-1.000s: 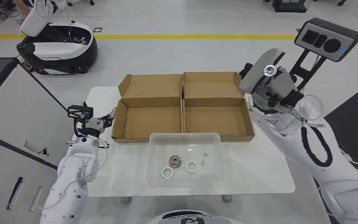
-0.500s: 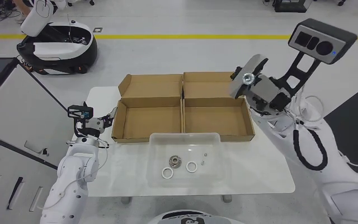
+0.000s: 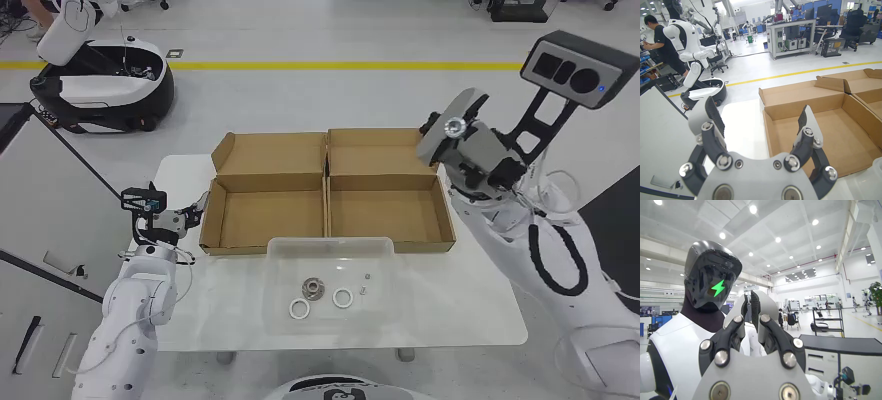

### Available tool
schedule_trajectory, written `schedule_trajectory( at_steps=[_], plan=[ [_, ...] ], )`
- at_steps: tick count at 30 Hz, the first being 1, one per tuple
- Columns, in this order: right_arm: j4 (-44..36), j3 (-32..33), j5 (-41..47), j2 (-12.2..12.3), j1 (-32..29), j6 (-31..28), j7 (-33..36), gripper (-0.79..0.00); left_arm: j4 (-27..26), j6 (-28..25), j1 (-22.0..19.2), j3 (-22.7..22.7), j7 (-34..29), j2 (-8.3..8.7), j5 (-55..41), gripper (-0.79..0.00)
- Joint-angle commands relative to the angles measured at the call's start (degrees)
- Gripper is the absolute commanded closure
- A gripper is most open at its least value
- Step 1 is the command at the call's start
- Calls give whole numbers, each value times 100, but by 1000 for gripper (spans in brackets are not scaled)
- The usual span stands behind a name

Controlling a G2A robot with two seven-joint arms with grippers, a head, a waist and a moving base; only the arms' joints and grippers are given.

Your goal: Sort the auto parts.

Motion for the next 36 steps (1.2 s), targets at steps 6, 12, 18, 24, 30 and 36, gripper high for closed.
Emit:
schedule_trajectory(
  at_steps=[6,12,18,24,30,36],
  plan=[
    [-97,15,-152,-57,1,202,284,0,0,0,0,0,0,0,0,-785],
    [-131,9,276,-141,-114,11,82,0,0,0,0,0,0,0,0,-785],
    [-144,84,478,-189,-174,-8,227,0,0,0,0,0,0,0,0,-785],
    [-157,99,538,-201,-185,5,294,0,0,0,0,0,0,0,0,-785],
    [-157,99,538,-201,-185,5,294,0,0,0,0,0,0,0,0,-785],
    [-157,99,538,-201,-185,5,294,0,0,0,0,0,0,0,0,-785]
  ],
)
